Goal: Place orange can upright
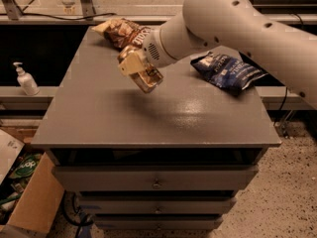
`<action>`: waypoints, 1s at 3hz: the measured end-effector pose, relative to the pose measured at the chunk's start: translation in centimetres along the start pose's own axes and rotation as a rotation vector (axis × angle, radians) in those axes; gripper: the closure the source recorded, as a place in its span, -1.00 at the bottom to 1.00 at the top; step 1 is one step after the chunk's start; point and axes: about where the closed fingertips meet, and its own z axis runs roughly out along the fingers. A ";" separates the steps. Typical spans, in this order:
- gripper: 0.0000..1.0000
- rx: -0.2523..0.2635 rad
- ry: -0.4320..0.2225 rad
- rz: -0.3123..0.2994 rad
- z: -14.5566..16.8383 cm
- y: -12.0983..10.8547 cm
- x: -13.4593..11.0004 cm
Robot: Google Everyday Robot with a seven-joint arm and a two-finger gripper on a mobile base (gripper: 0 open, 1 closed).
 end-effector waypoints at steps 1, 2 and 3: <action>1.00 -0.079 -0.223 0.052 -0.5 0.2 -1.5; 1.00 -0.127 -0.381 0.083 -1.2 0.0 -2.3; 1.00 -0.162 -0.500 0.097 -1.7 -0.4 -2.0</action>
Offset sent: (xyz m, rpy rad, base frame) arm 0.0075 -0.0092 0.0401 0.5997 -0.2046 0.0023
